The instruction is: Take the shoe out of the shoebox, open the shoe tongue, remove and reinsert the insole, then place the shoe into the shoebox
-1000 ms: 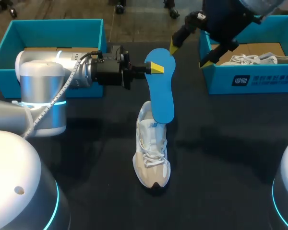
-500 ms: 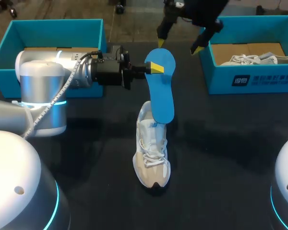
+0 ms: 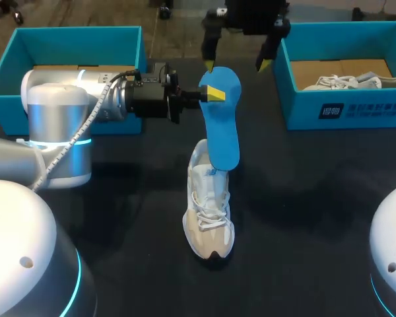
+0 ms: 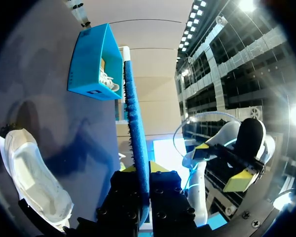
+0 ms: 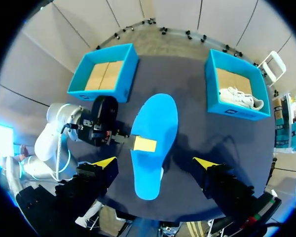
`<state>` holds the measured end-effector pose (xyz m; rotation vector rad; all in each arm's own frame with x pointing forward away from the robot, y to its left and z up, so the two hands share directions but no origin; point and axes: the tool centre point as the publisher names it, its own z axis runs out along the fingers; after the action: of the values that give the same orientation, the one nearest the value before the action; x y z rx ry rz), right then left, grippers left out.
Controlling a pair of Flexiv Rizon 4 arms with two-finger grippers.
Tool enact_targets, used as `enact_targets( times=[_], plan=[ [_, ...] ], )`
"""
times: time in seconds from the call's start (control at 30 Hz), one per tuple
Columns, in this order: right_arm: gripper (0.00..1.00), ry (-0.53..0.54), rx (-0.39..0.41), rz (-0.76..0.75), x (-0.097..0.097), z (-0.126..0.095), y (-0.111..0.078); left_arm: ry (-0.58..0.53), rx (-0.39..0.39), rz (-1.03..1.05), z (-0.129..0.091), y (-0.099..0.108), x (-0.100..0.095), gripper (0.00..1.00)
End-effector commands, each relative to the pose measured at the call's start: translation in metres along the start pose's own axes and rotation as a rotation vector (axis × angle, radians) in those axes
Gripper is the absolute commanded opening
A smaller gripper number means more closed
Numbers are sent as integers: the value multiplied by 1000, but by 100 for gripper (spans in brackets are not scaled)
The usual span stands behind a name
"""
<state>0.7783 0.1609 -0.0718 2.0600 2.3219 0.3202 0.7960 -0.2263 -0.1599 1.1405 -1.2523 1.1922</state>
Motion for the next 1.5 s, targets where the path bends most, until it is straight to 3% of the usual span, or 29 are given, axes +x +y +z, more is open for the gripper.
enact_targets(
  times=[0.03,0.2,0.33,0.93,1.13,1.5],
  plan=[
    [100,3,-7,1,0,2,-11,-4,0,0,0,1,0,0],
    [100,-1,-5,-12,6,3,-17,-4,0,0,0,1,0,0],
    [100,-47,91,-4,8,7,-16,-4,0,0,0,1,0,0],
    [100,-40,97,-12,6,7,-16,-4,0,0,0,1,0,0],
    [100,101,21,-23,-7,3,-22,-4,0,0,0,1,0,0],
    [100,243,2,-11,-28,-4,-28,-4,0,0,0,1,0,0]
  ],
)
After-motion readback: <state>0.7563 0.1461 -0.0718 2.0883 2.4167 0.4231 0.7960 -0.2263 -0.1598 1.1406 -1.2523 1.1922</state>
